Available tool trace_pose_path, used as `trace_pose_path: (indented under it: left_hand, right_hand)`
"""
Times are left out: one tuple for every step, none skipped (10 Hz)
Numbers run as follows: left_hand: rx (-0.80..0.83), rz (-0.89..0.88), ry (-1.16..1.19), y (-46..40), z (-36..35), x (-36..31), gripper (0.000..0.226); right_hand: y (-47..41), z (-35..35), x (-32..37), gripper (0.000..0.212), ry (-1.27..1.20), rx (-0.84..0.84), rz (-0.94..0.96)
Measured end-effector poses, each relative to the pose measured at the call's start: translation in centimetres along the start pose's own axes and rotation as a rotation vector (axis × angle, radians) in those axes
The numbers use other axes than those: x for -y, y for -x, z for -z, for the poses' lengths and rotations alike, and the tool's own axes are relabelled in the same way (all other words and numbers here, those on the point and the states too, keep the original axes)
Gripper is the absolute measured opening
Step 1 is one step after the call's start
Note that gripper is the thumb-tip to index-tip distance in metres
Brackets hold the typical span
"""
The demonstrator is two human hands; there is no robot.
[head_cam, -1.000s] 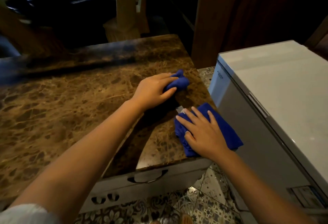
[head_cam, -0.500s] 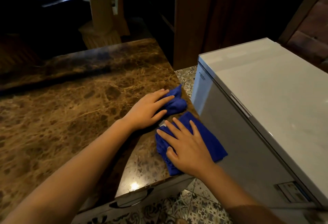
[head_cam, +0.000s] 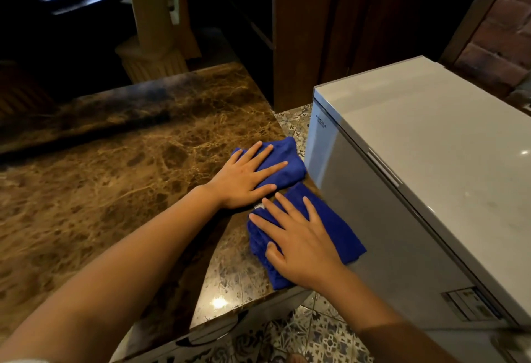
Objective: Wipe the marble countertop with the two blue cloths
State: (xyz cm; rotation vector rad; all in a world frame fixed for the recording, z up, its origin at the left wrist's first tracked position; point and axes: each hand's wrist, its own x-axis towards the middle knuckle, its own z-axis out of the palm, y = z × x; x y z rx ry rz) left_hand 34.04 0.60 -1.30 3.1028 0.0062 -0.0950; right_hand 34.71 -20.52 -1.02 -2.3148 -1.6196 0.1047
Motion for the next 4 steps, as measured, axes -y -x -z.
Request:
trace_pose_path:
  left_hand:
    - [0.029, 0.03, 0.009, -0.1, 0.2, -0.2, 0.06]
    - [0.048, 0.071, 0.059, 0.5, 0.5, -0.6, 0.064]
    - [-0.095, 0.151, 0.146, 2.6, 2.2, -0.7, 0.068]
    - [-0.304, 0.32, 0.133, 7.1, 2.8, 0.2, 0.062]
  right_hand:
    - [0.0, 0.1, 0.1, 0.052, 0.002, 0.002, -0.002]
    - [-0.1, 0.0, 0.1, 0.052, 0.017, 0.012, -0.006]
    - [0.1, 0.0, 0.3, 0.052, 0.022, 0.006, -0.006]
    - [0.0, -0.1, 0.0, 0.053, 0.015, 0.02, -0.004]
